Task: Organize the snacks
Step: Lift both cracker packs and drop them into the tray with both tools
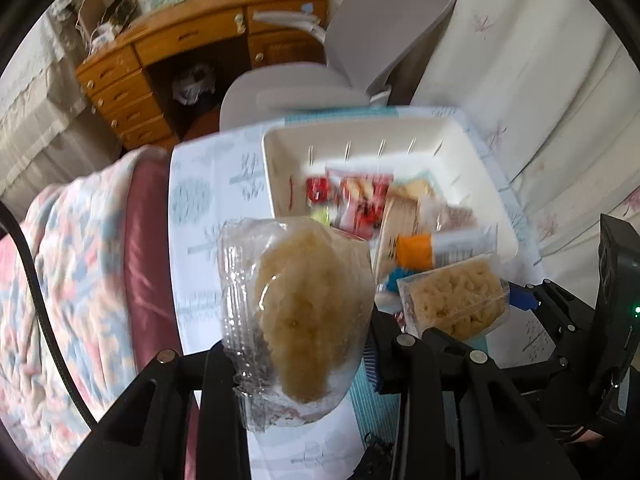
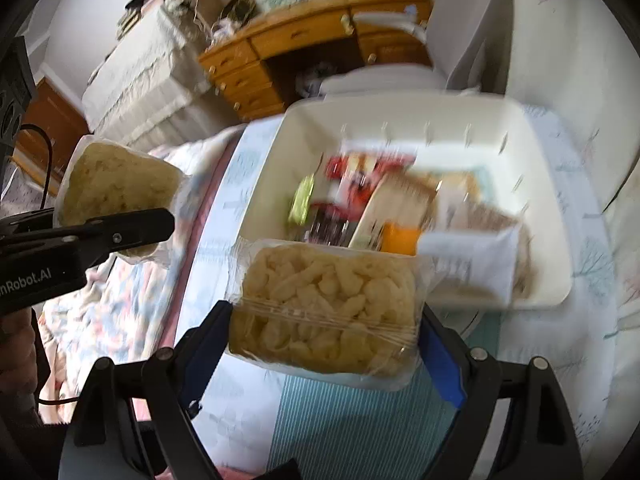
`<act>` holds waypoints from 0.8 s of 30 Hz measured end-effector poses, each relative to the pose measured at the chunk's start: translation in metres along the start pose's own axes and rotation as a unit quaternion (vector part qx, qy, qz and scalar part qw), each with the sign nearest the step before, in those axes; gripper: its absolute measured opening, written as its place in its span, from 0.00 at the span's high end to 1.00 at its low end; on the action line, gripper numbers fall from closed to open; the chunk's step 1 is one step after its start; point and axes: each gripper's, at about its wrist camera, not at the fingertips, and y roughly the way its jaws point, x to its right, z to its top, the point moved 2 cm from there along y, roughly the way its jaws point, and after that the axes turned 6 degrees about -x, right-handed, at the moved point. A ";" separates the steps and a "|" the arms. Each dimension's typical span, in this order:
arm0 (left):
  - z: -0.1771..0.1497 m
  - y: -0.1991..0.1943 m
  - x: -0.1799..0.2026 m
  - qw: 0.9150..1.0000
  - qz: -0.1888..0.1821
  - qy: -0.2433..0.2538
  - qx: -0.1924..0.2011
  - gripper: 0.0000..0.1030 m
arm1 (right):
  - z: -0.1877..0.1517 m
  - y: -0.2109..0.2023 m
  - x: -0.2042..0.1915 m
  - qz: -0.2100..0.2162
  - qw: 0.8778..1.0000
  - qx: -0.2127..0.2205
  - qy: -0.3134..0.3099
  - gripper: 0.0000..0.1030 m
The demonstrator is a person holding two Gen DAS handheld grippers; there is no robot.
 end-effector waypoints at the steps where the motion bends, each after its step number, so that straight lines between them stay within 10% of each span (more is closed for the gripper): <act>1: 0.004 -0.001 0.000 1.000 -0.004 0.003 0.007 0.69 | 0.003 -0.008 0.008 -0.003 1.000 0.010 0.002 0.14; 16: 0.049 0.033 0.026 0.997 -0.048 0.048 0.043 0.67 | 0.042 -0.017 0.056 -0.072 0.992 0.087 0.063 0.13; 20: 0.051 0.037 0.032 0.997 -0.049 0.043 0.043 0.21 | 0.041 -0.009 0.067 -0.092 0.991 0.062 0.077 0.12; 24: 0.049 0.036 0.034 0.997 -0.042 0.050 0.037 0.21 | 0.035 -0.015 0.072 -0.086 0.989 0.072 0.093 0.07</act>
